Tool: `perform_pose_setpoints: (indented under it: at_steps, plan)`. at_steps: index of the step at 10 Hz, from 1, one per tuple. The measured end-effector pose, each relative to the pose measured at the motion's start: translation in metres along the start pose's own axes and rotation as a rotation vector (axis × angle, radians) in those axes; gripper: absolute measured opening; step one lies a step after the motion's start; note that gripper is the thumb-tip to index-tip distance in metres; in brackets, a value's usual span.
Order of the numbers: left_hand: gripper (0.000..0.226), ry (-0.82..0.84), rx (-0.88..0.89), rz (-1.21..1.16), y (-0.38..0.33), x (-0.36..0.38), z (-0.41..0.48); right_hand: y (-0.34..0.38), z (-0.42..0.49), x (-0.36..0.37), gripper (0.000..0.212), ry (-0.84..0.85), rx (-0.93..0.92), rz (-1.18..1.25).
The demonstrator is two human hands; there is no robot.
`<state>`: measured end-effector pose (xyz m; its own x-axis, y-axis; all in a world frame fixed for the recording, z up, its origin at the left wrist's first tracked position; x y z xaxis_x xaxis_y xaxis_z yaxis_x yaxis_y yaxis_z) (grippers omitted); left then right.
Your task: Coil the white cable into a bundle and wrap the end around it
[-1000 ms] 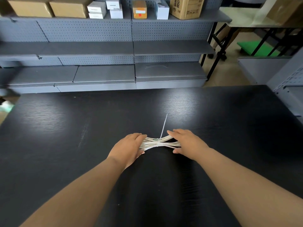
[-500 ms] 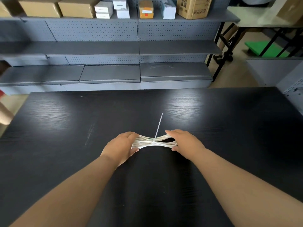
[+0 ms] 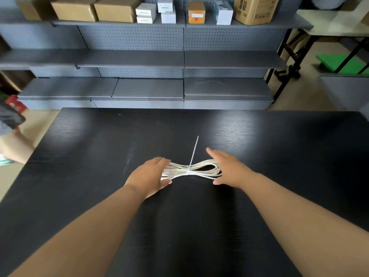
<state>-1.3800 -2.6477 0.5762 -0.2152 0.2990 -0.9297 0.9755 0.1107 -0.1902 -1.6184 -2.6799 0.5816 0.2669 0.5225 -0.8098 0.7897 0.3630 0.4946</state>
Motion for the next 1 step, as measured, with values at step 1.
perform_pose_setpoints:
  at_steps: [1]
  plan:
    - [0.056,-0.063,-0.019,0.006,0.0029,-0.0219,0.0005,-0.007,-0.0161,-0.0411,0.096,-0.101,0.061,0.06]
Point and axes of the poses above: each hand's wrist, its own z-axis towards the middle knuckle, its own x-axis out of the palm, y = z × x, the point moved 2 cm from there along z, towards the middle knuckle, and after that the axes turned 15 degrees about -x, right-handed, at the moved point
